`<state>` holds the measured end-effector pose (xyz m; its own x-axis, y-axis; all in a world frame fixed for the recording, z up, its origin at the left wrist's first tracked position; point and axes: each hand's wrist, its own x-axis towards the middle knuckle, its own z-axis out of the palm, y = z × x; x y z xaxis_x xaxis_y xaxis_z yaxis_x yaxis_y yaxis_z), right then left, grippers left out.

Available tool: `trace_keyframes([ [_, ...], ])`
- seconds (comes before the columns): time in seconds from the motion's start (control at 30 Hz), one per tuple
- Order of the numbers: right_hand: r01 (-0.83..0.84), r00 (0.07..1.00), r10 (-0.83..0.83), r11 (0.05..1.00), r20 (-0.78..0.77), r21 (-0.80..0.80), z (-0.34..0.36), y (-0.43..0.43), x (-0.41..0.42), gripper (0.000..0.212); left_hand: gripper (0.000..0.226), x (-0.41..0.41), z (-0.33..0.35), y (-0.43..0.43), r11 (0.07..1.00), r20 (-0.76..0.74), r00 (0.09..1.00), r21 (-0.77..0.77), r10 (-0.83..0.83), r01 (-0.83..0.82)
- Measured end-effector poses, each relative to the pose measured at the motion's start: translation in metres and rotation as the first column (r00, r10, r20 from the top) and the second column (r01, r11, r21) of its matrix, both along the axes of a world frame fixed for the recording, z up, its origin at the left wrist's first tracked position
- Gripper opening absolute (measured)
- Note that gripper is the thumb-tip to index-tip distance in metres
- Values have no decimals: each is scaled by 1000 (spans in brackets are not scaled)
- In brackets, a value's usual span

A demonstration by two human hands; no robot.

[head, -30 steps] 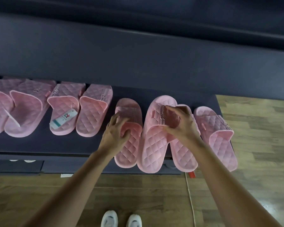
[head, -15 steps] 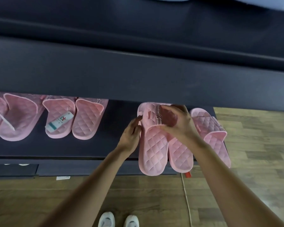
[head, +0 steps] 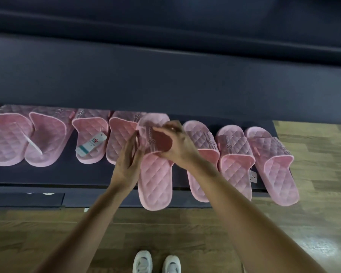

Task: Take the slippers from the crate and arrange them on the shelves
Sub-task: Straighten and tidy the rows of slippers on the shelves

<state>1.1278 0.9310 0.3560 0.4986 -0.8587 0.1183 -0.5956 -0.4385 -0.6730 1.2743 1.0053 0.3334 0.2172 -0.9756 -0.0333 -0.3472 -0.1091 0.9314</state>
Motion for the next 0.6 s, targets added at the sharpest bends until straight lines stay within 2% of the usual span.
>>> trace_keyframes([
  [0.07, -55, 995, 58, 998, -77, 40, -19, 1, 4, 66, 67, 1, -5, 9, 995, 108, 991, -36, -85, 89],
  [0.23, -3, 978, 8, 1000, -209, 24, -38, 2, -7, 60, 88, -1, -31, 26, 974, 271, 936, 100, -224, 205],
  [0.33, -65, 973, 29, 986, -227, -152, -34, 10, -13, 62, 97, -7, -43, 29, 945, 356, 877, 66, -322, 320],
  [0.43, 75, 973, -144, 936, -179, -343, -30, 13, -37, 59, 114, -10, -50, 28, 936, 513, 799, 23, -312, 351],
  [0.53, 238, 937, -300, 923, -177, -302, -30, 7, -75, 70, 100, -12, -51, 19, 926, 660, 716, -80, -227, 368],
  [0.6, 202, 931, -251, 959, -266, -199, -38, 4, -96, 80, 82, -13, -50, 7, 907, 719, 657, -94, -224, 412],
])
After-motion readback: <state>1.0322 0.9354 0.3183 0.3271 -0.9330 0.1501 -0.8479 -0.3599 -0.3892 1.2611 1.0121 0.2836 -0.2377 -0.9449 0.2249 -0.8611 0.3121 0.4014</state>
